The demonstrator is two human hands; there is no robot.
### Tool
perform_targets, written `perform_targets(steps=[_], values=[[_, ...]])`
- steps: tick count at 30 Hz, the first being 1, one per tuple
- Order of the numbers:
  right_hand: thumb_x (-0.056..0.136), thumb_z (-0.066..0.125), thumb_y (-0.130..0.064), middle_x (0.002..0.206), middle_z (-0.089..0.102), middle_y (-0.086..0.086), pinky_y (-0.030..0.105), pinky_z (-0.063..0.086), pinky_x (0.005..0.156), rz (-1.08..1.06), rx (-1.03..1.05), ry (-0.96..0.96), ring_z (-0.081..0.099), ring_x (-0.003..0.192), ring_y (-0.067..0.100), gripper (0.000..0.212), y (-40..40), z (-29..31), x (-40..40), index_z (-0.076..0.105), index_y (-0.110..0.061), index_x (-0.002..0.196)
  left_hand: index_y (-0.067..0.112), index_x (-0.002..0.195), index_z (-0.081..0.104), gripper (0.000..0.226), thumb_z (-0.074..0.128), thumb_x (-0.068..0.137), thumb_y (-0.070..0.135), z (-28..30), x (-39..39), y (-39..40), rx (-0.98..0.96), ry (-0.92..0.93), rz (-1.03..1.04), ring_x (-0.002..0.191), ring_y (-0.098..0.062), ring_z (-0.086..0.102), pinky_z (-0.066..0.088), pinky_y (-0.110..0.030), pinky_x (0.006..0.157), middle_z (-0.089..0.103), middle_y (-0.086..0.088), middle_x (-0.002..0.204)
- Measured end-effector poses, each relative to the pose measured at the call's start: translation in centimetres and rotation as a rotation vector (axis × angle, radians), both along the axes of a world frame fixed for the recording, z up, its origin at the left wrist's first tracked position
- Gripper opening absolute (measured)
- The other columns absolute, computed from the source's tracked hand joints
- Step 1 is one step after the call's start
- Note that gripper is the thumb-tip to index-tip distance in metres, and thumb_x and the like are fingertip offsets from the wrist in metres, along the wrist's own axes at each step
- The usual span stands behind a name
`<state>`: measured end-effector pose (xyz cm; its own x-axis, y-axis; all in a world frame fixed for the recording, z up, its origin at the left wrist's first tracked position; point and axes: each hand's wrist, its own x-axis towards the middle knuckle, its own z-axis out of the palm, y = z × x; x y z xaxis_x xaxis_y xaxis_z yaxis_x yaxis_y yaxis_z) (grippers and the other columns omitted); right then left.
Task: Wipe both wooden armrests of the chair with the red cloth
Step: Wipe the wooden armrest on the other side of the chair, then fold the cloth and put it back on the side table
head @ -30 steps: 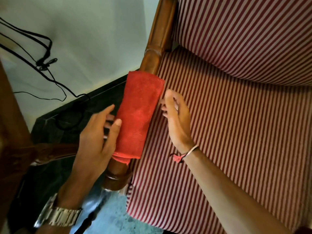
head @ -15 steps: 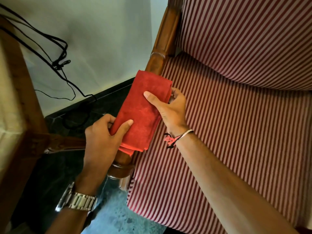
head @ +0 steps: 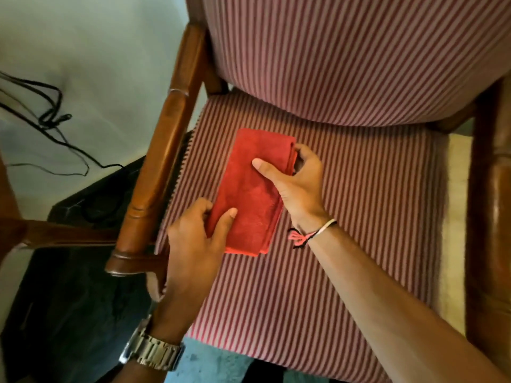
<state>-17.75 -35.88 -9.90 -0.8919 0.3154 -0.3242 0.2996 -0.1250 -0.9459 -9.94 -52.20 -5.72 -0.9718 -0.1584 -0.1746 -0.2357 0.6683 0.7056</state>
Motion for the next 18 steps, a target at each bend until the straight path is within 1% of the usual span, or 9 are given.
perform_targets(steps=[2,3,6,7,9,10,12,14,18], values=[[0.072,0.093,-0.008,0.096,0.077,0.003,0.023,0.061,0.074,-0.021,-0.005,0.033,0.076,0.084,0.008,0.044,4.0,1.5,0.7,0.067,-0.01,0.108,0.016,0.092,0.059,0.023,0.063,0.094,0.038,0.8,0.9,4.0,0.056,0.01,-0.027,0.068,-0.013,0.062,0.05,-0.023,0.054,0.063,0.001,0.076],[0.072,0.092,-0.007,0.092,0.076,-0.002,0.018,0.059,0.071,-0.038,-0.005,0.051,0.074,0.08,0.002,0.044,6.4,2.4,1.2,0.066,-0.013,0.106,0.015,0.092,0.059,0.023,0.063,0.095,0.037,1.1,1.4,6.4,0.093,0.013,-0.038,0.072,-0.013,0.062,0.05,-0.023,0.054,0.063,0.0,0.075],[0.071,0.092,-0.005,0.086,0.074,-0.009,0.013,0.057,0.068,-0.1,0.036,0.095,0.072,0.076,-0.004,0.044,14.0,4.5,2.9,0.066,-0.015,0.104,0.016,0.087,0.057,0.029,0.06,0.092,0.044,2.4,3.0,13.8,0.207,0.02,-0.066,0.064,-0.009,0.06,0.047,-0.022,0.05,0.062,-0.001,0.072],[0.07,0.093,-0.006,0.086,0.075,-0.009,0.013,0.057,0.068,-0.11,0.047,0.101,0.073,0.077,-0.003,0.043,15.7,4.8,3.4,0.067,-0.015,0.103,0.016,0.087,0.057,0.031,0.058,0.091,0.047,2.5,3.4,15.4,0.237,0.031,-0.072,0.063,-0.01,0.06,0.049,-0.024,0.051,0.063,-0.003,0.072],[0.07,0.094,-0.011,0.088,0.076,-0.008,0.017,0.059,0.07,-0.149,0.09,0.112,0.074,0.08,0.0,0.044,20.0,5.7,4.7,0.068,-0.015,0.105,0.016,0.092,0.058,0.034,0.056,0.09,0.049,3.0,4.3,19.7,0.289,0.014,-0.106,0.07,-0.014,0.065,0.058,-0.041,0.062,0.066,-0.007,0.081],[0.071,0.094,-0.013,0.091,0.077,-0.007,0.018,0.06,0.072,-0.182,0.107,0.118,0.075,0.081,0.001,0.044,23.2,6.3,5.8,0.068,-0.014,0.107,0.014,0.094,0.059,0.033,0.057,0.092,0.047,3.4,4.9,23.0,0.311,0.007,-0.135,0.076,-0.02,0.067,0.059,-0.048,0.066,0.067,-0.008,0.085],[0.072,0.093,-0.015,0.093,0.077,-0.007,0.017,0.059,0.071,-0.213,0.126,0.123,0.074,0.081,0.0,0.044,27.6,6.7,7.3,0.069,-0.012,0.108,0.011,0.096,0.06,0.029,0.06,0.094,0.04,3.3,5.8,27.2,0.345,-0.009,-0.157,0.081,-0.024,0.068,0.058,-0.054,0.07,0.068,-0.009,0.089],[0.073,0.092,-0.015,0.093,0.076,-0.006,0.012,0.056,0.068,-0.248,0.146,0.124,0.072,0.08,-0.003,0.043,32.4,7.0,9.0,0.069,-0.008,0.11,0.012,0.1,0.061,0.024,0.062,0.095,0.035,3.1,6.9,31.8,0.359,-0.032,-0.184,0.083,-0.019,0.069,0.058,-0.05,0.073,0.07,-0.005,0.091],[0.073,0.093,-0.02,0.103,0.076,-0.001,0.015,0.058,0.07,-0.279,0.198,0.076,0.072,0.089,0.002,0.049,40.3,6.5,12.0,0.069,-0.009,0.114,0.017,0.111,0.058,0.023,0.066,0.094,0.031,1.7,9.3,39.7,0.402,-0.058,-0.202,0.084,0.01,0.066,0.057,-0.017,0.07,0.068,0.014,0.095]])
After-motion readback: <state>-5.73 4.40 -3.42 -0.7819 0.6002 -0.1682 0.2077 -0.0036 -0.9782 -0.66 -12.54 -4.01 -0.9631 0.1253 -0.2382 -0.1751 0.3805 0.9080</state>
